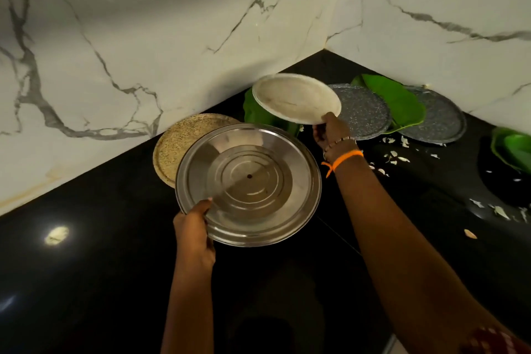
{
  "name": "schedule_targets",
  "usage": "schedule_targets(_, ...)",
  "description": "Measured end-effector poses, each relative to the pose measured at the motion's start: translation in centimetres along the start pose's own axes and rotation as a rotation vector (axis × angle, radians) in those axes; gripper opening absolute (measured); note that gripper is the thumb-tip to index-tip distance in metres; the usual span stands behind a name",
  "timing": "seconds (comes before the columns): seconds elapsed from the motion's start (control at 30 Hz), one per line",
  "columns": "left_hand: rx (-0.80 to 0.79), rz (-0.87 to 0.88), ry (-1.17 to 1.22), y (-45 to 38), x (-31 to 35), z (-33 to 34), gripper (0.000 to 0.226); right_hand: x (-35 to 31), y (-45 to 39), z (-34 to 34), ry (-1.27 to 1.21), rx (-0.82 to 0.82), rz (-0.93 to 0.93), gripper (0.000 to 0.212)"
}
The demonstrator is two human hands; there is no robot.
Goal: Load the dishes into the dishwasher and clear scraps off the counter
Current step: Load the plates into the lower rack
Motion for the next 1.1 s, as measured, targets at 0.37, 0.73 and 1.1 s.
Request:
schedule_targets(0.37, -0.385, -0.054, -0.068, 9.6, -5.5, 8.1, 0.050, 2.4, 15.9, -23.7, -0.480, 0.072, -0.213, 0.024)
schedule_targets(0.73, -0.862, -0.031, -0.478, 32.7, -13.3, 10.2, 0.024, 10.1, 35.0, -48.2, -0.509, 0.473, -0.386, 0.027)
schedule_targets(1.1, -1.282, -0.061, -1.009, 53.8, -28.4, -0.8, 0.010, 21.7, 60.6, -64.9, -0.385, 0.956, -0.180, 0.017)
Point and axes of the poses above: each hand's wrist, its own y-axis away from the middle knuckle, its own z-axis out of the palm, x = y × z, the point moved 7 cm from there along -y, towards the middle knuckle, and after that the axes turned 6 degrees about z, right-handed, at the moved point
